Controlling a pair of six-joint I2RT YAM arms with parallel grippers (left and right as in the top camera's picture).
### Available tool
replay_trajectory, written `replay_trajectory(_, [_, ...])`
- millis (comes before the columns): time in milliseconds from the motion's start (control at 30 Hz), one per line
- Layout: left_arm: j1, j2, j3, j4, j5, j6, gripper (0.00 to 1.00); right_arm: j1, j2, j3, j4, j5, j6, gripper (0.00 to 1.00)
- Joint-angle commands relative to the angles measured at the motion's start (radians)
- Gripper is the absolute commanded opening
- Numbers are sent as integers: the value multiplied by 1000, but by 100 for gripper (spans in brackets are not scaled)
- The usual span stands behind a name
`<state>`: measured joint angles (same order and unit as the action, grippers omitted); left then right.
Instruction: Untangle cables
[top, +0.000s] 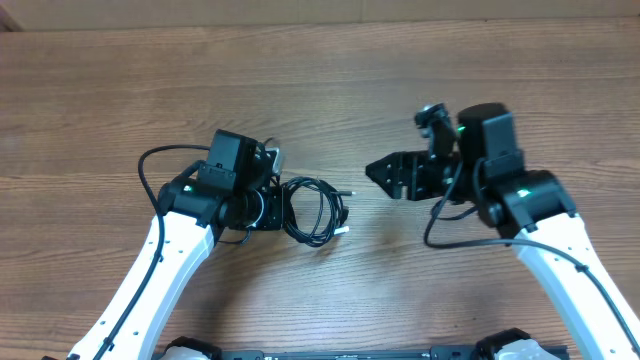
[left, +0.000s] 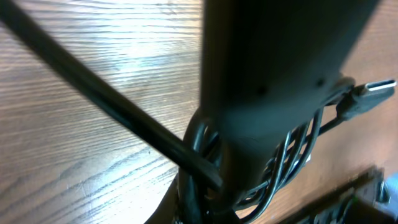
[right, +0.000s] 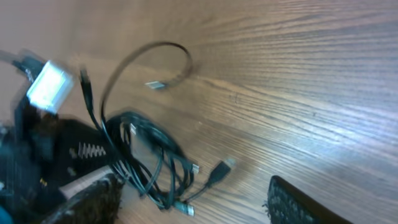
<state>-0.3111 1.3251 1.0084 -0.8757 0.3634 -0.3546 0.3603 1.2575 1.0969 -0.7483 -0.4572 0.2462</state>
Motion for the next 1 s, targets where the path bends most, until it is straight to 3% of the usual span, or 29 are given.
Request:
replay_trajectory(0, [-3, -11, 8, 6, -77, -186, 4, 113, -15, 17, 12, 212, -16, 72])
replay_trajectory(133, [-3, -11, 8, 5, -74, -192, 4, 226, 17, 17, 47, 376, -19, 76])
replay_trajectory(433, [-7, -12, 9, -1, 3, -192, 4, 355, 185, 17, 189, 416, -72, 84])
replay_trajectory(667, [-13, -18, 9, -41, 3, -183, 4, 332, 223, 17, 206, 784, 94, 91])
replay_trajectory(867, [-3, -103, 12, -6, -3, -174, 4, 225, 239, 17, 51, 722, 185, 92])
replay_trajectory(967, [-2, -167, 12, 31, -48, -168, 4, 200, 232, 17, 18, 587, 157, 99])
